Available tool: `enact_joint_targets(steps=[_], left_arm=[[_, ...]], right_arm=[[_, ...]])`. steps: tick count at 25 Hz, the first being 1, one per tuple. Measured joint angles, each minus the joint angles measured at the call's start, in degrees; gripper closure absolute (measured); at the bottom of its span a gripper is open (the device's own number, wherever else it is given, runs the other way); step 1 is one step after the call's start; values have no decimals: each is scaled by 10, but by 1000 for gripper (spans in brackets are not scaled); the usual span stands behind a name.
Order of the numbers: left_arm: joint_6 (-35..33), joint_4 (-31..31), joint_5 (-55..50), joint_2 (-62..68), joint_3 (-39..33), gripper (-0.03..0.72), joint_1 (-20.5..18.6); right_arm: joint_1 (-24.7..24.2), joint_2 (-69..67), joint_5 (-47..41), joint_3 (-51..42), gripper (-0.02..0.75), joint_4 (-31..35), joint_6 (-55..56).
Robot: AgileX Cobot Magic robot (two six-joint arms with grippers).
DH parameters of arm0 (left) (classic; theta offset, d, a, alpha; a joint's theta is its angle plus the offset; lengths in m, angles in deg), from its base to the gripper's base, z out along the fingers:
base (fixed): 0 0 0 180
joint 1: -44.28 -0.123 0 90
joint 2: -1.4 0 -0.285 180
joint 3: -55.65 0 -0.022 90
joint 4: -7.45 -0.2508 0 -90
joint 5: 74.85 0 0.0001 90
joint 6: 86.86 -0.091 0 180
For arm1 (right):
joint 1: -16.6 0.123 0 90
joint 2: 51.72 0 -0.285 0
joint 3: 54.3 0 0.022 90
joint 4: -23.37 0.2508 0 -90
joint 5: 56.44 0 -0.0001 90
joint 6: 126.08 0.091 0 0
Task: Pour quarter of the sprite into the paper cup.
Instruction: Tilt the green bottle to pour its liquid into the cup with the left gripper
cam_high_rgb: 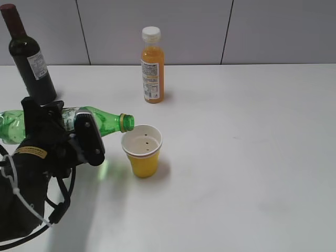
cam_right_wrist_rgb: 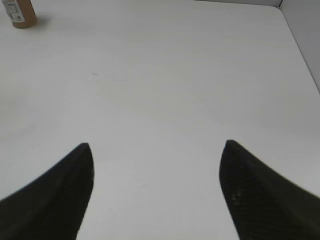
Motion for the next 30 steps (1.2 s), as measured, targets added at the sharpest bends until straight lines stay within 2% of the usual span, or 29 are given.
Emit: enact_joint_targets(steps=[30], left_arm=[[-61, 3, 0, 14, 2, 216, 0]], right_arm=[[0, 0, 0, 0, 146, 0, 0]])
